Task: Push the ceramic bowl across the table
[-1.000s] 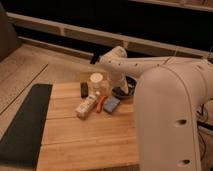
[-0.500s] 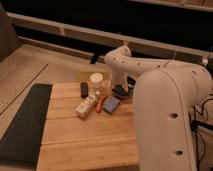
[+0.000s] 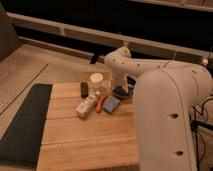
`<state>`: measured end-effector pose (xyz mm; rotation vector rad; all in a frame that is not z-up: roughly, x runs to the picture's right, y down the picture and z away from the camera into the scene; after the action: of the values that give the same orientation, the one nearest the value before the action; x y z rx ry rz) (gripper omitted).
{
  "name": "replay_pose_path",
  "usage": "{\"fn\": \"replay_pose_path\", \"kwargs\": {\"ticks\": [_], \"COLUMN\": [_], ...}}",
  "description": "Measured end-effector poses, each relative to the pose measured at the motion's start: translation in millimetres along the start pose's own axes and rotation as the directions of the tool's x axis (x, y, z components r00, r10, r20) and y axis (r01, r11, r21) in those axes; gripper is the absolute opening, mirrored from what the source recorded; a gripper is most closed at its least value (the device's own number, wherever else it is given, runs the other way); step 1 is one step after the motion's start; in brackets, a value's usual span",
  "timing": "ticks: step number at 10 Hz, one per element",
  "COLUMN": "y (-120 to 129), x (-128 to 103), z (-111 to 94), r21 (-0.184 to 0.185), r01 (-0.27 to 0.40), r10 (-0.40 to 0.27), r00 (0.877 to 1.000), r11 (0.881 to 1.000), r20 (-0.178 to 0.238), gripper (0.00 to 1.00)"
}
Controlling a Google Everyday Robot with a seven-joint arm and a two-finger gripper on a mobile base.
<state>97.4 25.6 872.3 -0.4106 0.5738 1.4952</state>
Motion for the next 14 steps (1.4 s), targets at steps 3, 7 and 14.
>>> {"fn": "replay_pose_path", "kwargs": {"ticks": [3,7,14], "y": [-38,-65,-61], "x": [26,28,2], "z": [10,25,54], "r21": [0.03,-0.051,-0.145], "r01": [-0.029,0.067,0.347], "r10": [0.029,-0.068,-0.358], "r00": [0.999,0.998,0.932], "r11": [0.999,0.996,0.927], "r20": [-0.029,-0.015,-0.061], "gripper": [0.65,0.65,0.65]}}
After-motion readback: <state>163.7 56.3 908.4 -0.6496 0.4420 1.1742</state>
